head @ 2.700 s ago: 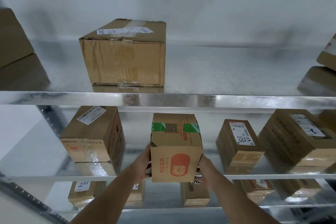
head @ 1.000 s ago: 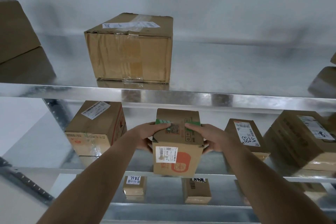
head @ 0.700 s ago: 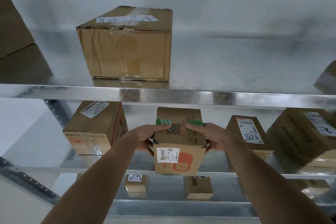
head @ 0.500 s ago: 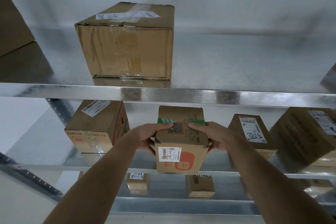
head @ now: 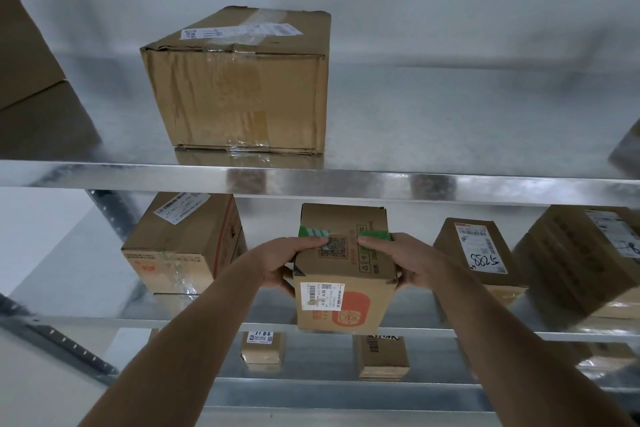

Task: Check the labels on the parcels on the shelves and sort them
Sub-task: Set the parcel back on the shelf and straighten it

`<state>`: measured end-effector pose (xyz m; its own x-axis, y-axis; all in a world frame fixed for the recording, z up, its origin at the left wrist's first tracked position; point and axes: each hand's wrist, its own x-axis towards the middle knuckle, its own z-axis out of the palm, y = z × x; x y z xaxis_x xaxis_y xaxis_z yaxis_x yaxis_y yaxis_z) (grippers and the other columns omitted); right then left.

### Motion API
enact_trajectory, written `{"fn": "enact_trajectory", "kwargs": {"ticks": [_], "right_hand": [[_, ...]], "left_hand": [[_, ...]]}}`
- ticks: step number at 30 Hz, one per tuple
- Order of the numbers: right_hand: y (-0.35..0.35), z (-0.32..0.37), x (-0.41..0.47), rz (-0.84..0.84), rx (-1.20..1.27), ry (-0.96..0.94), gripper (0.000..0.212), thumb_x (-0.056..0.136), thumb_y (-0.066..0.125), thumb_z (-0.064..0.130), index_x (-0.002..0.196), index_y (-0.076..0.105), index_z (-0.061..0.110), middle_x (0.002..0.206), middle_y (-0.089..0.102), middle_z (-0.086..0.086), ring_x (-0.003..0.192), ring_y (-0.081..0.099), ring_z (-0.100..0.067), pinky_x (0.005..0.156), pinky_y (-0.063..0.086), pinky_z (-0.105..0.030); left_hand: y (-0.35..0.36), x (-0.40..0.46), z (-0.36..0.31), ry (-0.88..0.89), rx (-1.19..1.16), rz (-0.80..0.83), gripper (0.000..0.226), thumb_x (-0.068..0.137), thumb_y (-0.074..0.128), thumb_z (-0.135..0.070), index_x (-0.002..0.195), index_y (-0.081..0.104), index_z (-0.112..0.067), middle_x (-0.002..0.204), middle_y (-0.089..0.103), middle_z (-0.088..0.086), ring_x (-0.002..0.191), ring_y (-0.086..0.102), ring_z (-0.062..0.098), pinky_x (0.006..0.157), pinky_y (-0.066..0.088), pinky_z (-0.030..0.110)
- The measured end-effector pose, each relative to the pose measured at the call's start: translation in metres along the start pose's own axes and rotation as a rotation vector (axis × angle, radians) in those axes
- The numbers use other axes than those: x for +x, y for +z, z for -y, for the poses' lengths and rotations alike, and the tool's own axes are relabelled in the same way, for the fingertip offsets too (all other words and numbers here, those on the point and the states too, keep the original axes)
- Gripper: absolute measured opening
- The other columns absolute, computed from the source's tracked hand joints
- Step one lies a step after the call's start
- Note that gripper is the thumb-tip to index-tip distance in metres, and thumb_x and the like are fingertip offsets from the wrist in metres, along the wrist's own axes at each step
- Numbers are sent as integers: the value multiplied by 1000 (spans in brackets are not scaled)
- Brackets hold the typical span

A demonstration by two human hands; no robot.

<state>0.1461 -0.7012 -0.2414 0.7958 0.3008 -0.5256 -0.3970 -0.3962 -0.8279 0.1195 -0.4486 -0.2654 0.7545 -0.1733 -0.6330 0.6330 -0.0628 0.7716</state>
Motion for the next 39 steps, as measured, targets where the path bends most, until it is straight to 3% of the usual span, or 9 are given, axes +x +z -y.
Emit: {"fn": "enact_trajectory", "kwargs": {"ticks": [6, 15, 23, 39], "right_hand": [[1, 0, 1, -6, 11, 10, 33, 90, 73, 43, 111, 72, 18, 104, 78, -7, 100, 74, -31, 87, 59, -51], [2, 1, -2, -5, -10, 4, 35, 90, 70, 48, 112, 72, 20, 102, 79, -5, 95, 75, -29, 74, 59, -43], [8, -5, -7, -45, 41, -6, 39, 88, 71, 51, 113, 71, 21, 99, 79, -5, 95, 75, -30, 87, 59, -57], [11, -2, -10, -68, 52, 27, 41, 86, 73, 51, 113, 70, 20, 98, 79, -5, 97, 75, -31, 93, 55, -62]], "left_hand": [[-1, 1, -1, -3, 7, 6, 76, 62, 92, -51, 123, 70, -10, 121, 73, 15, 110, 70, 38, 94, 54, 65], [-2, 0, 1, -4, 28, 23, 84, 58, 93, -56, 125, 70, -11, 121, 72, 15, 110, 70, 37, 94, 54, 65], [3, -6, 4, 19, 42, -21, 65, 72, 83, -57, 118, 73, -12, 112, 76, 13, 111, 69, 38, 93, 54, 64], [8, -16, 4, 39, 19, -55, 60, 76, 80, -57, 116, 73, -14, 108, 76, 9, 110, 68, 35, 93, 54, 64]]}}
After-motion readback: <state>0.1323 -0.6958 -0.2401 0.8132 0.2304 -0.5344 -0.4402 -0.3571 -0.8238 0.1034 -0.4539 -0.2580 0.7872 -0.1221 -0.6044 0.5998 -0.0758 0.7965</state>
